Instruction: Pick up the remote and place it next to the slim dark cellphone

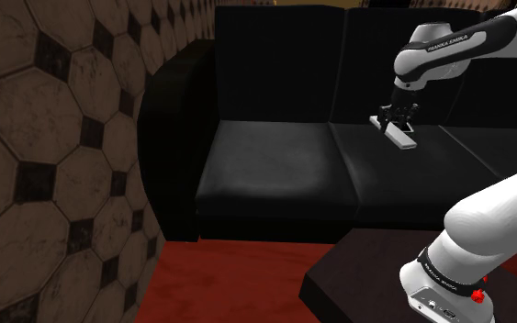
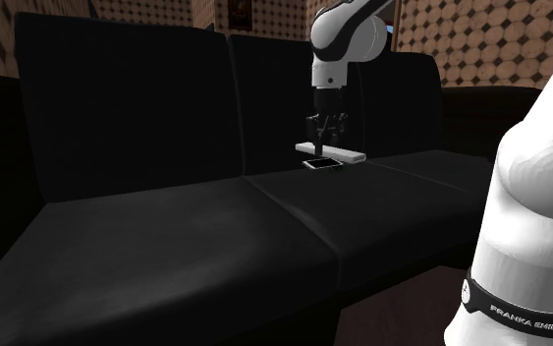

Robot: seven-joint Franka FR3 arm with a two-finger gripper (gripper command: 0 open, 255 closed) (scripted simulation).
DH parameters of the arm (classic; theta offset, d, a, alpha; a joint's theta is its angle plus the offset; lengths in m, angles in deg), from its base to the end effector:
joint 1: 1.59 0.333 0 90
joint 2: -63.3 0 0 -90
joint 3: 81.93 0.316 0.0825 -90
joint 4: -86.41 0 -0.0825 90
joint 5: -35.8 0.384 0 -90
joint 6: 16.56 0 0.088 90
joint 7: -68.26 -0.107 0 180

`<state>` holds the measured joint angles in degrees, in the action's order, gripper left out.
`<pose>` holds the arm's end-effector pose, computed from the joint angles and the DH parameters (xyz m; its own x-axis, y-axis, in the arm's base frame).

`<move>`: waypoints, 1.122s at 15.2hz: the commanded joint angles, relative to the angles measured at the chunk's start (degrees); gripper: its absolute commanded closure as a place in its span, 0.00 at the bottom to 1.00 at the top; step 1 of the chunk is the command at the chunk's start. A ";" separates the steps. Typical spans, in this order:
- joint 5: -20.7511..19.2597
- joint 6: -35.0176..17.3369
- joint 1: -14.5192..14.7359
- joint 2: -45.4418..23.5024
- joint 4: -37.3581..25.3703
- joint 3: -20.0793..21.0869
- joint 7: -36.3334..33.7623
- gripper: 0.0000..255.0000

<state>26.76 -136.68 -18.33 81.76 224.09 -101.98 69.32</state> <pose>0.3505 -0.2755 0.4288 0.8640 -0.5035 0.0001 -0.5033 -0.8637 0.0277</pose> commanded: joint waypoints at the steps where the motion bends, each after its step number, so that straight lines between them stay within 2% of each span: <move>1: -0.09 -0.61 -0.96 -1.75 -1.39 -2.21 3.26 1.00; 6: 0.97 -0.78 -3.02 -6.72 -6.58 -7.39 11.42 1.00; 12: 4.86 -0.42 -5.39 -14.50 -14.46 -12.81 21.65 1.00; 17: 5.91 -4.28 -5.49 -16.38 -12.22 -13.05 22.38 1.00</move>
<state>32.31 -140.20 -23.77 65.97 211.66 -114.92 91.36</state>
